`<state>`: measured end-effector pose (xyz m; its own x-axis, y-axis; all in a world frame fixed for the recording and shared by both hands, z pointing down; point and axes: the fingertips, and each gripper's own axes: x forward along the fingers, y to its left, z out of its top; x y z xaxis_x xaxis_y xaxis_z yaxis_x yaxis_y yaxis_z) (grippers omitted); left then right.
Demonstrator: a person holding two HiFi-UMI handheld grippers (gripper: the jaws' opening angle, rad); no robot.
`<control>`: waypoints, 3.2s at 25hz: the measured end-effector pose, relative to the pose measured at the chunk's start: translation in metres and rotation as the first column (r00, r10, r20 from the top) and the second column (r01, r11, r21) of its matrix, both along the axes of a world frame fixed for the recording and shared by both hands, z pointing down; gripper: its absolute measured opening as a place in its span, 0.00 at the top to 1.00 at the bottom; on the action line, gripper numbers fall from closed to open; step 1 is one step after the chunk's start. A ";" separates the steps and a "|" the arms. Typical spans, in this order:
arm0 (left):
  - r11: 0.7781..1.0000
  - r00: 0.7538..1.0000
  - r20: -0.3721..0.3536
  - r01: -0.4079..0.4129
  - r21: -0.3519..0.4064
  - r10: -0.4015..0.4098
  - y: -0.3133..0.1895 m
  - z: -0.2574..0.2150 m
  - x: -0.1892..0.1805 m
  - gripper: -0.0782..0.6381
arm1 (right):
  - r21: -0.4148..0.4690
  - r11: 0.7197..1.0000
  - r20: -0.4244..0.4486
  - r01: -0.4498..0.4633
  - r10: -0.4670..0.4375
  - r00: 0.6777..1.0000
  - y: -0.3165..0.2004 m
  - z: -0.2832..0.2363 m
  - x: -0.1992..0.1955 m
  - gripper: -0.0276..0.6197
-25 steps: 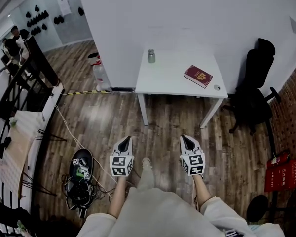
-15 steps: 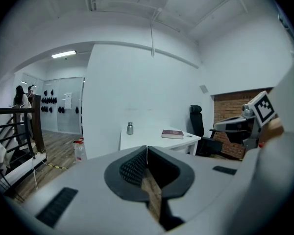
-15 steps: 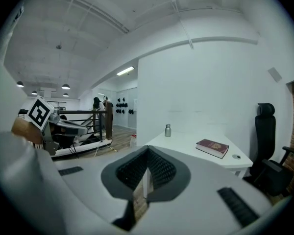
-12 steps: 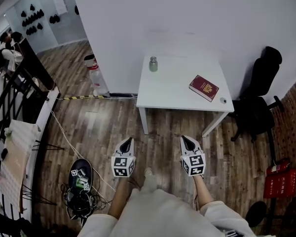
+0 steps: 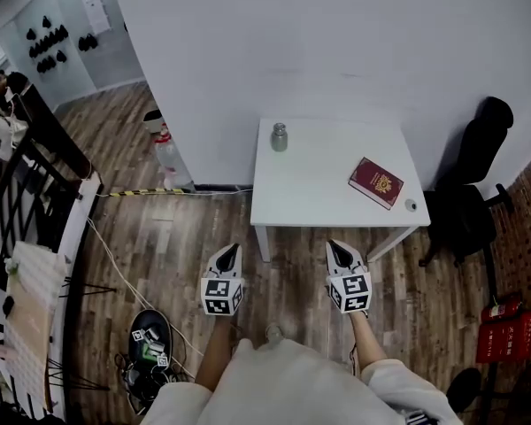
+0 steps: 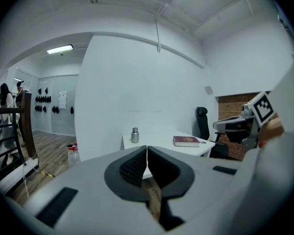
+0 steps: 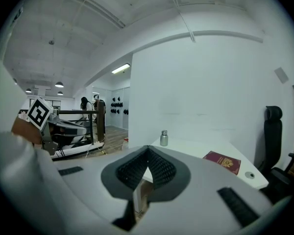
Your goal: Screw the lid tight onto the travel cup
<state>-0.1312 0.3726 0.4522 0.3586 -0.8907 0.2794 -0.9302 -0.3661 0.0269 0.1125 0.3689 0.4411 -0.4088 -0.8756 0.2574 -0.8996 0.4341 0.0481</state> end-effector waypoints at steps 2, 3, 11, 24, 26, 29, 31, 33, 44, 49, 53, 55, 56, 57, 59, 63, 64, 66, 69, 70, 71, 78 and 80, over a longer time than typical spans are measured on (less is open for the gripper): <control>1.000 1.000 0.002 -0.006 0.008 0.006 -0.023 -0.003 -0.007 0.88 | 0.009 1.000 0.000 -0.004 0.004 1.000 -0.021 -0.003 -0.007 0.96; 1.000 1.000 0.003 -0.009 0.012 0.009 -0.033 -0.004 -0.011 0.88 | 0.013 1.000 -0.001 -0.006 0.006 1.000 -0.031 -0.004 -0.011 0.96; 0.999 0.999 0.002 -0.038 0.007 0.038 -0.085 0.000 -0.031 0.88 | 0.016 1.000 -0.012 -0.019 0.019 1.000 -0.080 -0.005 -0.036 0.96; 0.998 0.998 0.001 -0.064 -0.014 0.064 -0.103 0.016 -0.024 0.88 | -0.018 0.999 -0.018 -0.031 0.031 0.999 -0.089 0.018 -0.033 0.96; 0.998 0.998 0.001 -0.063 -0.016 0.063 -0.108 0.019 -0.022 0.88 | -0.017 1.000 -0.018 -0.024 0.023 1.000 -0.095 0.020 -0.033 0.96; 0.998 0.998 -0.001 -0.056 -0.021 0.056 -0.121 0.023 -0.020 0.88 | -0.015 1.000 -0.018 -0.012 0.012 1.000 -0.109 0.022 -0.034 0.96; 0.999 0.999 -0.002 -0.048 -0.021 0.048 -0.133 0.026 -0.019 0.88 | -0.018 1.000 -0.013 -0.006 0.006 1.000 -0.122 0.024 -0.034 0.96; 0.999 0.999 -0.003 -0.040 -0.021 0.039 -0.149 0.027 -0.019 0.88 | -0.024 1.000 -0.009 -0.002 0.001 1.000 -0.139 0.029 -0.034 0.96; 0.999 1.000 0.011 0.000 -0.037 0.001 -0.272 0.027 -0.015 0.88 | -0.034 0.998 0.010 0.049 -0.049 0.999 -0.277 0.028 -0.036 0.96; 0.999 1.000 0.009 0.024 -0.048 -0.023 -0.332 0.026 -0.012 0.88 | -0.030 0.996 0.010 0.081 -0.081 0.997 -0.342 0.022 -0.036 0.96; 0.998 0.999 0.008 0.033 -0.057 -0.033 -0.372 0.027 -0.004 0.88 | -0.035 0.994 0.006 0.100 -0.100 0.995 -0.385 0.020 -0.032 0.96; 0.998 0.999 0.010 0.036 -0.058 -0.036 -0.391 0.027 0.001 0.88 | -0.035 0.993 0.008 0.109 -0.108 0.994 -0.405 0.018 -0.030 0.96; 0.998 0.999 0.011 0.035 -0.058 -0.035 -0.400 0.027 0.004 0.88 | -0.035 0.993 0.011 0.112 -0.112 0.994 -0.415 0.018 -0.028 0.96; 0.998 0.999 0.013 0.034 -0.059 -0.033 -0.409 0.028 0.007 0.88 | -0.035 0.993 0.013 0.116 -0.116 0.993 -0.424 0.018 -0.027 0.96; 0.997 0.999 0.018 0.031 -0.063 -0.030 -0.426 0.030 0.013 0.88 | -0.035 0.992 0.015 0.124 -0.124 0.992 -0.442 0.020 -0.024 0.96; 0.997 0.999 0.028 0.043 -0.069 -0.041 -0.454 0.032 0.019 0.88 | -0.036 0.989 0.018 0.144 -0.143 0.990 -0.473 0.021 -0.019 0.96; 0.997 0.999 0.031 0.044 -0.069 -0.042 -0.460 0.032 0.021 0.88 | -0.037 0.989 0.020 0.146 -0.146 0.989 -0.479 0.023 -0.018 0.96; 0.997 0.999 0.036 0.041 -0.068 -0.039 -0.470 0.034 0.026 0.88 | -0.040 0.988 0.021 0.147 -0.146 0.989 -0.490 0.025 -0.014 0.96; 0.997 0.999 0.042 0.037 -0.068 -0.034 -0.483 0.037 0.030 0.88 | -0.041 0.989 0.029 0.144 -0.143 0.989 -0.502 0.026 -0.014 0.96; 0.997 0.998 0.045 0.039 -0.070 -0.036 -0.486 0.037 0.029 0.88 | -0.042 0.988 0.035 0.148 -0.146 0.989 -0.505 0.027 -0.016 0.96; 0.996 0.998 0.048 0.043 -0.073 -0.039 -0.489 0.037 0.028 0.88 | -0.044 0.987 0.040 0.153 -0.151 0.988 -0.507 0.028 -0.019 0.96; 0.996 0.998 0.055 0.040 -0.077 -0.036 -0.502 0.041 0.026 0.88 | -0.059 0.985 0.031 0.162 -0.161 0.987 -0.523 0.034 -0.026 0.96; 0.996 0.998 0.056 0.032 -0.082 -0.028 -0.506 0.045 0.024 0.88 | -0.066 0.984 0.024 0.163 -0.161 0.987 -0.524 0.039 -0.029 0.96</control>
<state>-0.1072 -0.1332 0.4969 0.3140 -0.8738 0.3712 -0.9417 -0.3365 0.0046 0.0831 -0.1548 0.4798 -0.5491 -0.7782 0.3048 -0.8175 0.5759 -0.0024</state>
